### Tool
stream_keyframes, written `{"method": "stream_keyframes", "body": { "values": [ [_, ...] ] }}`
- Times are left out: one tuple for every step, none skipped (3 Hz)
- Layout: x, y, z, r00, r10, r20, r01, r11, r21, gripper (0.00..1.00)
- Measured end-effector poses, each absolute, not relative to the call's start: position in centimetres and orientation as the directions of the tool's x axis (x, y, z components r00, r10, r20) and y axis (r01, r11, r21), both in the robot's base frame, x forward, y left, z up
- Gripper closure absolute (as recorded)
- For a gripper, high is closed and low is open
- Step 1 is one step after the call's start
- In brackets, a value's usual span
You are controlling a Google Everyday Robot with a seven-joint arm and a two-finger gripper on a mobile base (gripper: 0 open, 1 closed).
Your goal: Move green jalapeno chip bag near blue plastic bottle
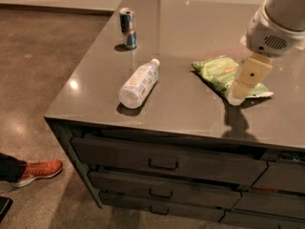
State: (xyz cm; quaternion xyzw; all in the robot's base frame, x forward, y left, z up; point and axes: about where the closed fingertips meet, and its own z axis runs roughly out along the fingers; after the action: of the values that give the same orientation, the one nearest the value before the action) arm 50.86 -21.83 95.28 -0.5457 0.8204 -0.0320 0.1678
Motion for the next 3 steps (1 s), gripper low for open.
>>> {"method": "stream_keyframes", "body": {
  "values": [
    [54.5, -22.2, 93.6, -0.428, -0.874, -0.228, -0.845, 0.477, -0.241, 0.00],
    [57.8, -22.5, 92.1, -0.493, -0.844, -0.213, -0.807, 0.535, -0.252, 0.00],
    [60.3, -23.2, 90.7, -0.547, -0.814, -0.193, -0.770, 0.580, -0.264, 0.00]
  ]
}}
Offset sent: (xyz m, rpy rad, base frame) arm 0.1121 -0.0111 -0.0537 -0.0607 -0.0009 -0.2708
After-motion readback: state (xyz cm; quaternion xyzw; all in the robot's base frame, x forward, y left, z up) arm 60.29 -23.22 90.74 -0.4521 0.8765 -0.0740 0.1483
